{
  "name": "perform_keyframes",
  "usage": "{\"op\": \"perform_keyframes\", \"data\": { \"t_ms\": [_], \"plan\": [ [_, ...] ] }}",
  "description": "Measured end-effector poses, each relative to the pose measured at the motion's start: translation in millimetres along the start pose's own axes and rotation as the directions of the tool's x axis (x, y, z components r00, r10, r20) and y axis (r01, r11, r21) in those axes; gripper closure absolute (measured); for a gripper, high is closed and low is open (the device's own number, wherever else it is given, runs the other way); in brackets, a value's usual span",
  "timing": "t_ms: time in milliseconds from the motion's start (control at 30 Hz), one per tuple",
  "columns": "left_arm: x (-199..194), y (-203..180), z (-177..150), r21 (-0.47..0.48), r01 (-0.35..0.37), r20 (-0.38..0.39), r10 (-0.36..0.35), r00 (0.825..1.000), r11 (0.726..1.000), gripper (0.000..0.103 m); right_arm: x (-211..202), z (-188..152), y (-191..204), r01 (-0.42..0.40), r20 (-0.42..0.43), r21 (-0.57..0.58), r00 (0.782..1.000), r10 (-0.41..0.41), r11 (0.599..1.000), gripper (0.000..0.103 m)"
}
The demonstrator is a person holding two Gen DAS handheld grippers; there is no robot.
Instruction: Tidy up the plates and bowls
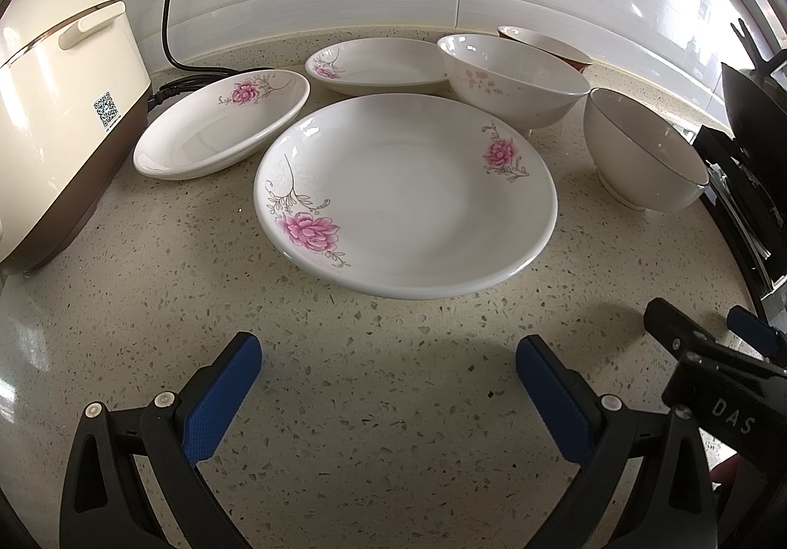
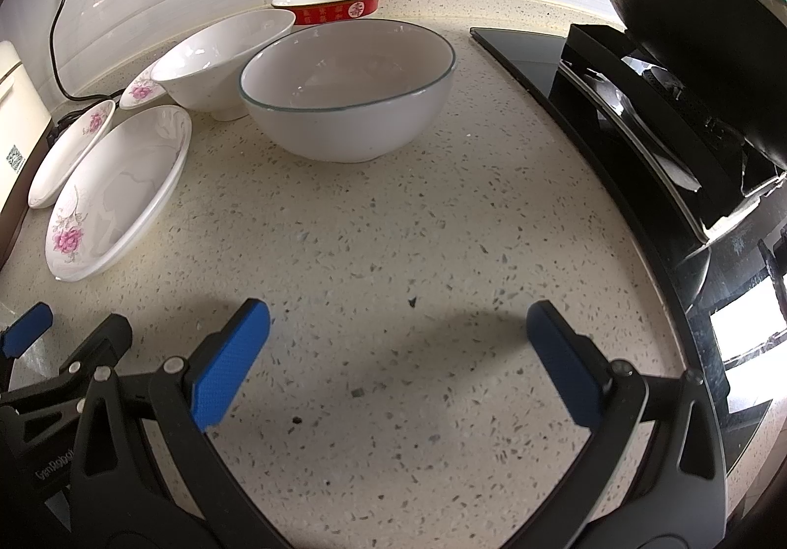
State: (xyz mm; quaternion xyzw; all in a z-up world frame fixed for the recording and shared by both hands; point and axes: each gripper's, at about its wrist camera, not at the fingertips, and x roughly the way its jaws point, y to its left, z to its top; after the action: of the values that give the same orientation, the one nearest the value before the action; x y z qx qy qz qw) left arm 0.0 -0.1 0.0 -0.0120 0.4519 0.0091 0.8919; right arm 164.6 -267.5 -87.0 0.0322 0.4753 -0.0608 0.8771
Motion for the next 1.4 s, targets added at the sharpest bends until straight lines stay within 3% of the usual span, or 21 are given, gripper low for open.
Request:
{"op": "perform_keyframes", "data": {
  "t_ms": [200, 367, 433, 533, 667, 733, 867, 1000, 1133, 1200, 1267, 1400],
  "plan": [
    [0, -1, -1, -0.004, -0.001, -0.003, 0.001, 1.000, 1.000, 0.000, 0, 1, 0, 0.006, 0.000, 0.015, 1.000, -0.006, 1.000, 0.000],
    [-4, -1, 1, 0.068, 0.054, -0.089, -0.048, 0.995, 0.996, 0.000, 0, 2, -5, -0.024, -0.001, 0.014, 1.000, 0.024, 1.000, 0.000],
    [-6, 2, 0, 0.089, 0.067, -0.093, -0.058, 0.994, 0.994, 0.000, 1, 3, -4, -0.040, -0.026, -0.038, 0.999, 0.039, 0.998, 0.000],
    [-12, 17, -5, 0.044, 0.074, -0.104, -0.069, 0.992, 0.996, 0.000, -3, 4, -8, -0.148, -0.037, -0.090, 0.989, 0.145, 0.985, 0.000],
    [-28, 61, 3, -0.171, 0.123, -0.043, -0.132, 0.990, 0.977, 0.000, -10, 9, -9, -0.299, -0.054, -0.074, 0.954, 0.296, 0.951, 0.002],
    [-28, 77, 14, -0.219, 0.127, -0.031, -0.137, 0.990, 0.967, 0.000, -15, 19, -2, -0.366, -0.046, -0.077, 0.930, 0.364, 0.927, 0.005],
    [-19, 96, 49, -0.254, 0.166, -0.001, -0.172, 0.985, 0.953, 0.000, -16, 44, 17, -0.516, -0.066, -0.008, 0.855, 0.514, 0.857, 0.006],
    [1, 102, 71, -0.284, 0.222, -0.024, -0.238, 0.971, 0.933, 0.000, -3, 60, 46, -0.588, -0.137, 0.032, 0.799, 0.586, 0.809, 0.027],
    [14, 102, 75, -0.294, 0.254, -0.040, -0.278, 0.960, 0.921, 0.003, 17, 67, 60, -0.567, -0.169, 0.103, 0.800, 0.576, 0.818, 0.035],
    [19, 101, 77, -0.288, 0.249, -0.042, -0.272, 0.961, 0.925, 0.004, 23, 66, 61, -0.568, -0.186, 0.116, 0.793, 0.580, 0.815, 0.053],
    [23, 100, 78, -0.283, 0.250, -0.052, -0.275, 0.960, 0.926, 0.007, 33, 68, 70, -0.572, -0.200, 0.114, 0.788, 0.583, 0.812, 0.061],
    [35, 98, 83, -0.275, 0.256, -0.068, -0.284, 0.956, 0.927, 0.024, 44, 75, 72, -0.559, -0.200, 0.147, 0.791, 0.578, 0.816, 0.066]
  ]
}}
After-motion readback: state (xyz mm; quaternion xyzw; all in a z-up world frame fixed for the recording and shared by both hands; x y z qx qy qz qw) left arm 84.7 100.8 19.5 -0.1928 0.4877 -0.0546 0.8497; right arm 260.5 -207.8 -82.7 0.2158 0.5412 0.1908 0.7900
